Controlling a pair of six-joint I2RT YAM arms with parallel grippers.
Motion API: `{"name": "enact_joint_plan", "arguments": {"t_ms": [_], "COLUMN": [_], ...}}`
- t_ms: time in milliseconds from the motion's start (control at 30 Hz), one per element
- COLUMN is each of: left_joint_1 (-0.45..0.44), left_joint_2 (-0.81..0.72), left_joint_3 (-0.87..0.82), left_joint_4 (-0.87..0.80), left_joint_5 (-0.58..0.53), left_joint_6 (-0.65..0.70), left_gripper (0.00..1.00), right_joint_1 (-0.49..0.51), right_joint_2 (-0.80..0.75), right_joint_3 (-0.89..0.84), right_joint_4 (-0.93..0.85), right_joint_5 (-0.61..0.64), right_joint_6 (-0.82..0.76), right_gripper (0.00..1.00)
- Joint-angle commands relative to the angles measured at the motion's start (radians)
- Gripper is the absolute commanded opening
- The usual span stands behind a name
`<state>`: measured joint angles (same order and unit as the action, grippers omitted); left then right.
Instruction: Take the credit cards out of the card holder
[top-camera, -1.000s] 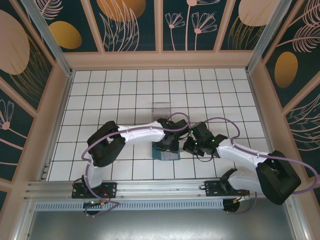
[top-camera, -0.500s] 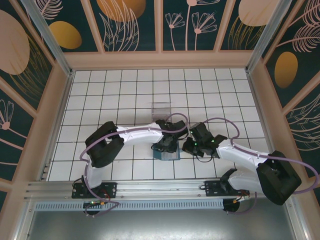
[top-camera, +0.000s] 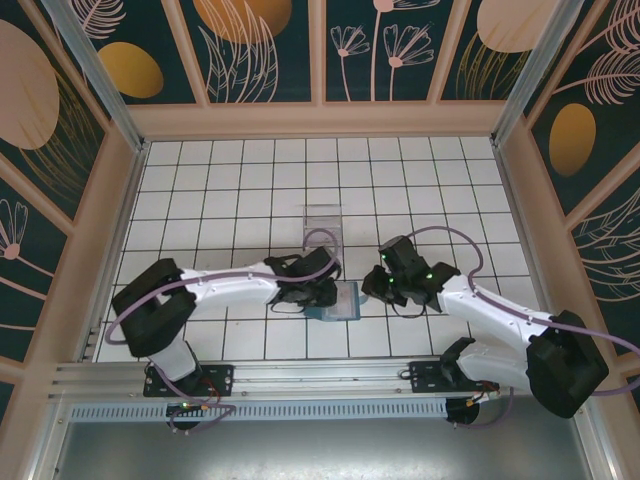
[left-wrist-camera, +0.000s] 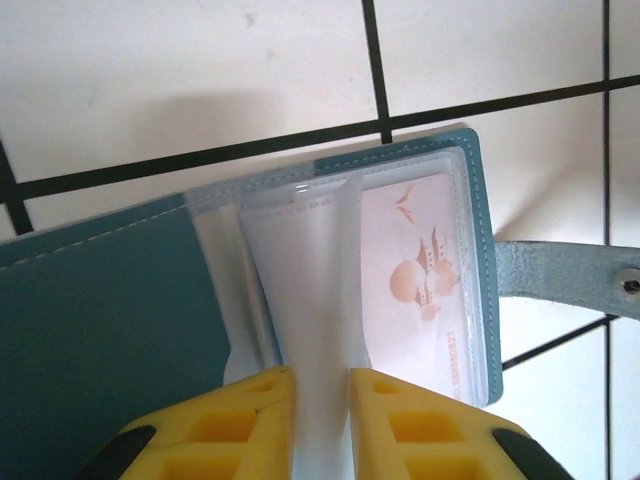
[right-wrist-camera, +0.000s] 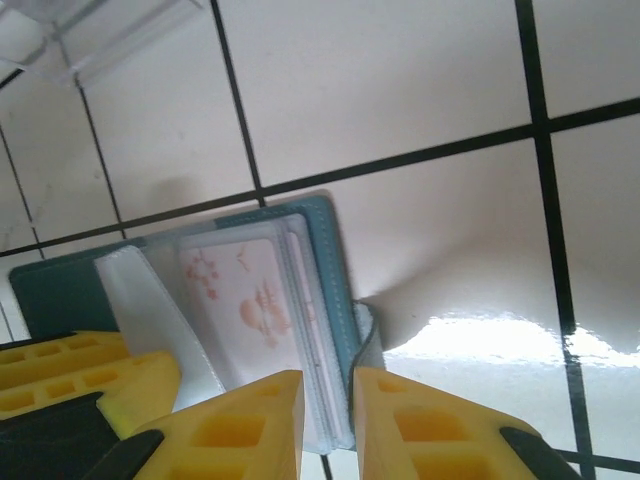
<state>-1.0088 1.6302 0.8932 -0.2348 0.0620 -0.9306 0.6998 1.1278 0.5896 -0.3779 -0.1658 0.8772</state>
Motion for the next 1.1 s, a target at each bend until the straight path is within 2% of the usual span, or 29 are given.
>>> {"name": "enact_joint_plan", "arguments": {"t_ms": [0,167,400,567,733,1067], "left_joint_1": [0.024,0.041,0.052,0.056,0.061,0.063], "left_joint_2": [-0.044,-0.077,-0.095,-0.111,-0.118,-0.112], "left_joint_3": [-0.097,-0.184,-0.236,-0.267,-0.283,-0.285], "left_joint_4": [0.234,0.350,0.385,0.402,0.408,0.414], "left_joint_5": [0.100,0.155,0.171,0.174,0.177,0.185], "left_joint_6": [-0.024,-0.018,-0.011,-0.010,-0.003,0.007], "left_gripper": [0.22,0.20,0.21,0.20,0.20,0.20], "right_joint_1": [0.012,0.024,0.033,0.038,0.040,0.042], "right_joint_2": [-0.010,0.012,0.084,0.180,0.256,0.350], "right_joint_3": [0.054,0.076,0.075,0.085,0.093,0.092], "right_joint_4": [-0.033,0.011,0.150,0.222,0.302,0.437], "right_joint_5": [0.015,-0.024,-0.096,-0.113,-0.145,-0.215], "right_joint_6": [0.018,0.034,0.059,0.058,0.060,0.104], "right_gripper": [0.21,0.22,0.25,0.36,0.51,0.54]}}
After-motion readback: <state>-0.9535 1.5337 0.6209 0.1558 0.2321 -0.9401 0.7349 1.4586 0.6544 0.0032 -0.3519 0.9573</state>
